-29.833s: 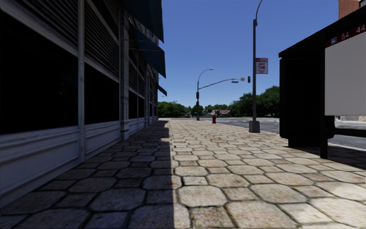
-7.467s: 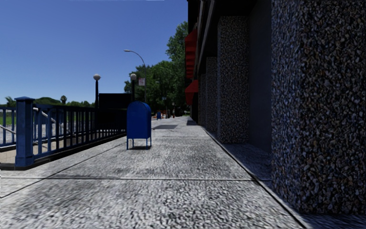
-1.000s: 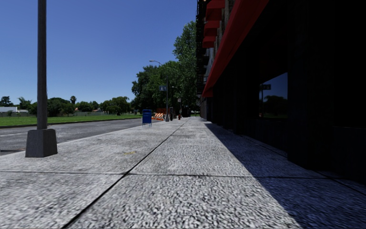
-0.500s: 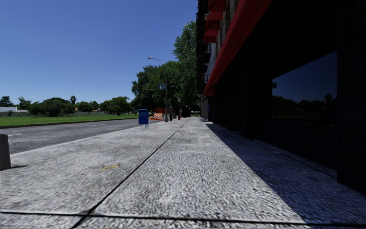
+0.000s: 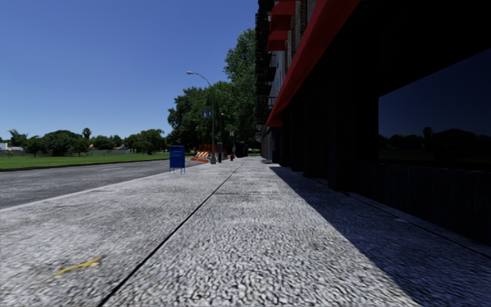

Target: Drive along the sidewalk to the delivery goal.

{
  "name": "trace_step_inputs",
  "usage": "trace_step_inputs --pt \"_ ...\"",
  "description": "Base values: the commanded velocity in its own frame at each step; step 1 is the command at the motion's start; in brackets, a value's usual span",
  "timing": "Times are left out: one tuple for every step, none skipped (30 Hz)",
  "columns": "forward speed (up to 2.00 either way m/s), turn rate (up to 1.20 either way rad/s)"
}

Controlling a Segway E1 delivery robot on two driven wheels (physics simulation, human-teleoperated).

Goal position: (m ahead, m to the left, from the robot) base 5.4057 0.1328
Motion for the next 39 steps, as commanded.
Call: trace_step_inputs --pt "2.0 0.0" --pt "2.0 0.0" --pt "2.0 0.0" --pt "2.0 0.0" --pt "2.0 0.0" --pt "2.0 0.0" --pt "2.0 0.0" --pt "2.0 0.0" --pt "2.0 0.0" --pt "2.0 0.0" --pt "2.0 0.0" --pt "2.0 0.0" --pt "2.0 0.0" --pt "2.0 0.0" --pt "2.0 -0.01" --pt "2.0 -0.14" --pt "2.0 -0.25" --pt "2.0 -0.25" --pt "2.0 -0.31" --pt "2.0 -0.35" --pt "2.0 -0.36" --pt "2.0 -0.36" --pt "2.0 -0.36" --pt "2.0 -0.25" --pt "2.0 -0.01" --pt "2.0 -0.01" --pt "2.0 0.0" --pt "2.0 0.0" --pt "2.0 0.0" --pt "2.0 0.0" --pt "2.0 0.0" --pt "2.0 0.0" --pt "2.0 0.0" --pt "2.0 0.0" --pt "2.0 0.0" --pt "2.0 0.0" --pt "2.0 0.0" --pt "2.0 0.0" --pt "2.0 0.0"
